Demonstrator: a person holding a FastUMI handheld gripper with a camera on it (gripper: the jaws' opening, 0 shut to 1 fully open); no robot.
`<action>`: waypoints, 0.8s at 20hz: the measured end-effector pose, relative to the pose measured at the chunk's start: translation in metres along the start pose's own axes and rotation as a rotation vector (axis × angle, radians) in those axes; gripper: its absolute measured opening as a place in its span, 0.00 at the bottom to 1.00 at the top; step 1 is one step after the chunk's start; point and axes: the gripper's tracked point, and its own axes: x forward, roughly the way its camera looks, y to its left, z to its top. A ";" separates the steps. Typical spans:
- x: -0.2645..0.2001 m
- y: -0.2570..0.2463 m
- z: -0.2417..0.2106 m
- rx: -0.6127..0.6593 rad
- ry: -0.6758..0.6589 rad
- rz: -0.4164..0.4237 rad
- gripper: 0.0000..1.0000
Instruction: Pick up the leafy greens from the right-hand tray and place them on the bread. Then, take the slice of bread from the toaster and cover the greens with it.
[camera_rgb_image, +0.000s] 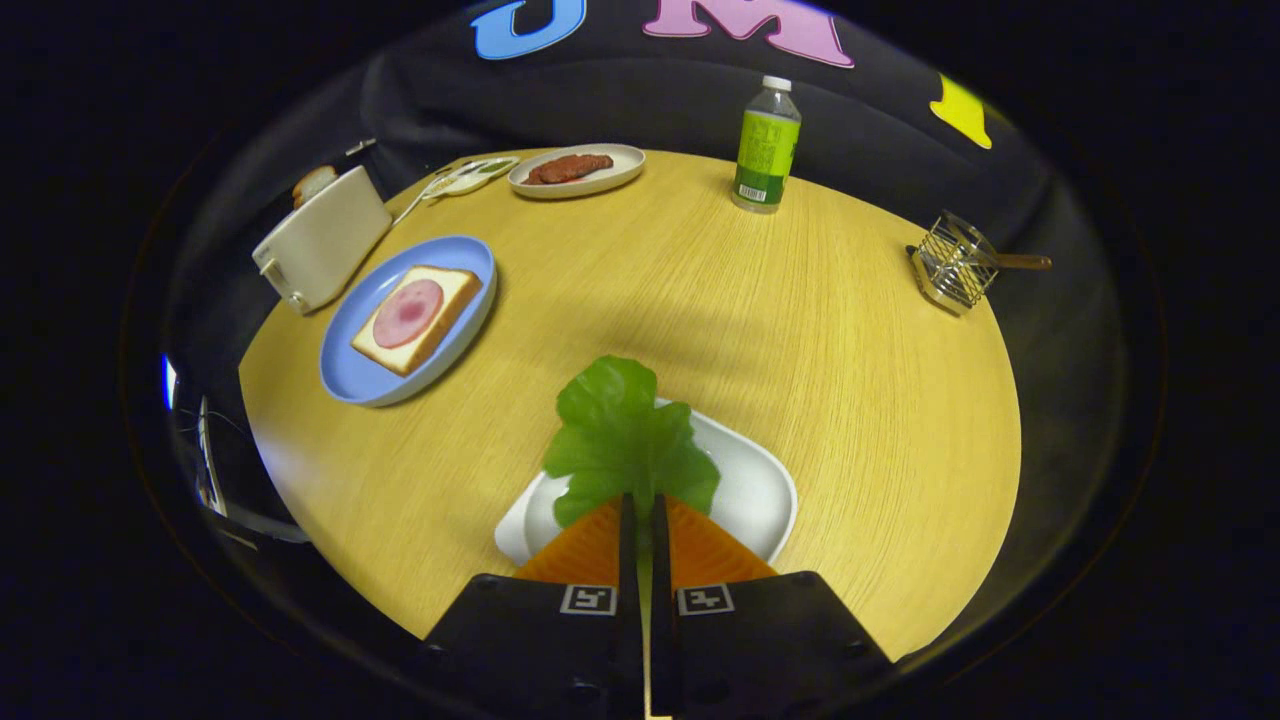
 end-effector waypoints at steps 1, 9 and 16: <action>-0.009 0.003 0.013 -0.003 -0.027 0.003 0.07; -0.037 0.089 0.104 -0.048 -0.145 0.140 0.07; -0.005 0.180 0.131 -0.178 -0.115 0.233 0.07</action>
